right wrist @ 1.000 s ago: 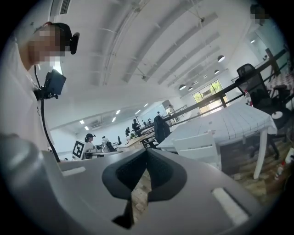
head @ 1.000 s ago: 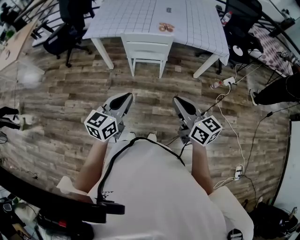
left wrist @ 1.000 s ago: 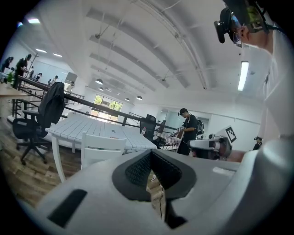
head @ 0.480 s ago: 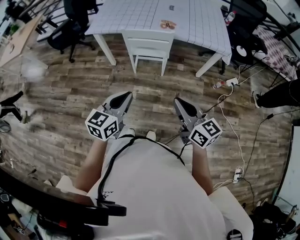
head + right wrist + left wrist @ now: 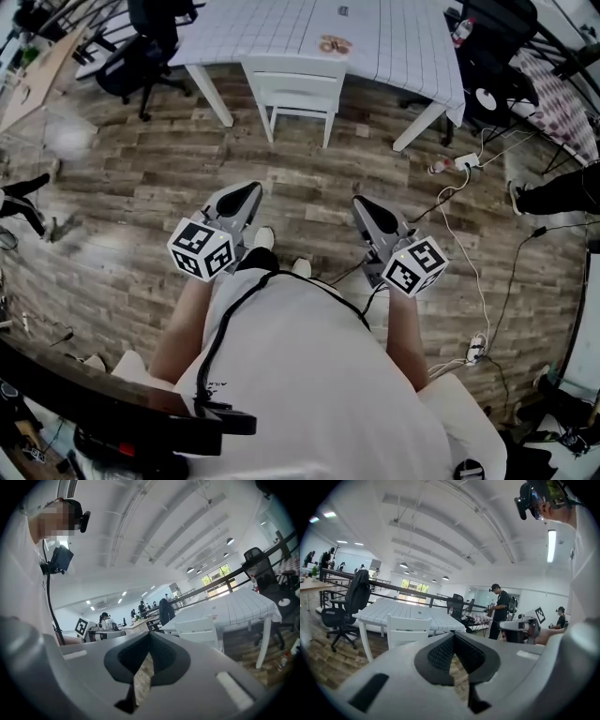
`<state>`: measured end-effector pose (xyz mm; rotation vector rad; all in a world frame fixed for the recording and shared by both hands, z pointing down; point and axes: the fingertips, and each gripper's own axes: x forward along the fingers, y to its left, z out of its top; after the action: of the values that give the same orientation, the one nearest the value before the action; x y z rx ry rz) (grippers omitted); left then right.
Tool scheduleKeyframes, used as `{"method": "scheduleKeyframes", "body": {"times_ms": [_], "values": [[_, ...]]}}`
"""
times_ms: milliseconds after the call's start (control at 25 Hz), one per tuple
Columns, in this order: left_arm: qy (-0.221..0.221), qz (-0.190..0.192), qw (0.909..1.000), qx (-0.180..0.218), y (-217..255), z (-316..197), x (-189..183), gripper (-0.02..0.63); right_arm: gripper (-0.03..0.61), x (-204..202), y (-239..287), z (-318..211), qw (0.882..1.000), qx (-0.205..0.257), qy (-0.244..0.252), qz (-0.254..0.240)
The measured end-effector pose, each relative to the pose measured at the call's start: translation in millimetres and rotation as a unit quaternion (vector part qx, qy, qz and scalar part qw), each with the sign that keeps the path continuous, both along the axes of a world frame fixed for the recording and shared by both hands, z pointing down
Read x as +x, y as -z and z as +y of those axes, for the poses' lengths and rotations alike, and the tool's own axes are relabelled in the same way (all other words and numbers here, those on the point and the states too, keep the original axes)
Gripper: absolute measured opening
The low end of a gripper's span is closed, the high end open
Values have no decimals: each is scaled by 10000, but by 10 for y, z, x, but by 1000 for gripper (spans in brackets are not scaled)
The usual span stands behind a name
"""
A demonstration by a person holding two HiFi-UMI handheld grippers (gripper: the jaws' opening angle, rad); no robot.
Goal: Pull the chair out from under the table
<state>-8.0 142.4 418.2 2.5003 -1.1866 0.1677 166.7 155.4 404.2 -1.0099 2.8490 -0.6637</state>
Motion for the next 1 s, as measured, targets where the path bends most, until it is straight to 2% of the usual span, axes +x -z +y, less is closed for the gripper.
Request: {"method": "scheduleKeyframes", "body": {"times_ms": [280,480,720,1000], "values": [[-292,-299,9991,-20,-145,-107,144,8,6,1,66,-91,9995,-33,134,-281],[-355,-229,9991,80,-123,-399,91,8,6,-117,18,-330,9998,8,134,-153],[-399,-163,9990,122,-148,-953,-57,8,6,-263,12,-879,9998,70,52,-154],[-452,-146,9988,123,-156,-1869,-473,8,6,-711,126,-1824,9997,253,68,-19]]}}
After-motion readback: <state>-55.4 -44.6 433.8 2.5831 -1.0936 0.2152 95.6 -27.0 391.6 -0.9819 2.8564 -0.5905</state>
